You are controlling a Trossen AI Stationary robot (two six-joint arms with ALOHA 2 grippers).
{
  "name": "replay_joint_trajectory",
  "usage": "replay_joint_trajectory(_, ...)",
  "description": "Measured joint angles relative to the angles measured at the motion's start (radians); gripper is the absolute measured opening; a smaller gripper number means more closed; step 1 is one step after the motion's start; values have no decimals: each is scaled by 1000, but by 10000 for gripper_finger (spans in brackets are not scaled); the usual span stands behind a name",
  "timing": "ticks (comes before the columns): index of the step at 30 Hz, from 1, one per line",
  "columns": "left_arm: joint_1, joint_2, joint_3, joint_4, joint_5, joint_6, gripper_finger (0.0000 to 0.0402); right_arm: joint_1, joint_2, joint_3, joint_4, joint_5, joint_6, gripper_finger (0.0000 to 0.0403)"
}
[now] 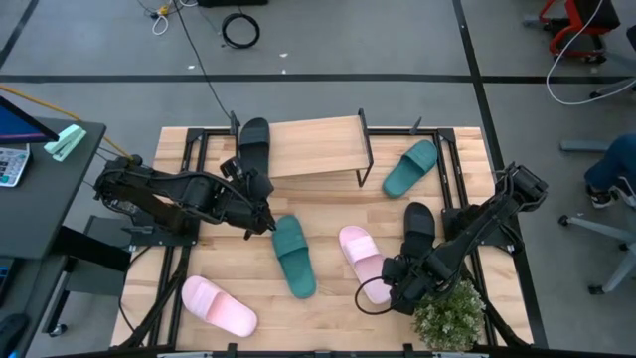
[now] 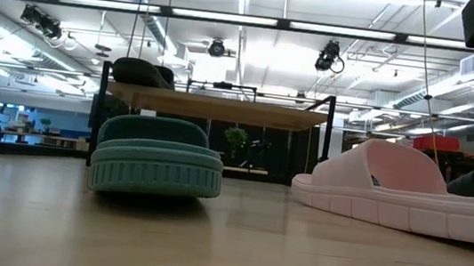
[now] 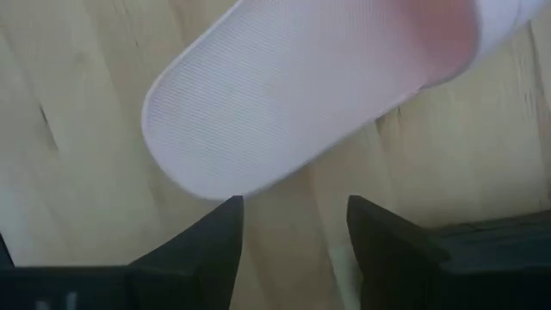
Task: Pick and place slides into the shelf
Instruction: Put the black slipper on the shelf
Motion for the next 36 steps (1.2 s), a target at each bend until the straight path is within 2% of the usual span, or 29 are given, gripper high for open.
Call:
replay_joint_trajectory(5, 0, 0, 0, 0, 0, 0, 148, 9, 0, 0, -66, -20, 1, 215)
replay_joint_trajectory(8, 0, 0, 0, 0, 0, 1, 152, 17, 0, 0, -156, 16, -26, 215)
replay_joint_trajectory(11, 5, 0, 0, 0, 0, 1, 154, 16, -3, 0, -264, 116, -46, 215)
replay_joint_trajectory(15, 13, 0, 0, 1, -1, 1, 149, 6, -13, 0, -324, 311, -76, 215)
replay_joint_trajectory(17, 17, 0, 0, 0, 0, 1, 145, -8, -13, 0, -362, 354, -101, 215)
replay_joint_trajectory(23, 21, 0, 0, 0, -1, 2, 137, -57, -14, -16, -486, 320, -107, 215)
replay_joint_trajectory(29, 21, 0, 0, 0, -1, 2, 144, -104, -14, -77, -489, 264, -104, 215)
replay_joint_trajectory(36, 21, 0, 0, 0, -1, 3, 153, -159, -14, -168, -489, 267, -106, 215)
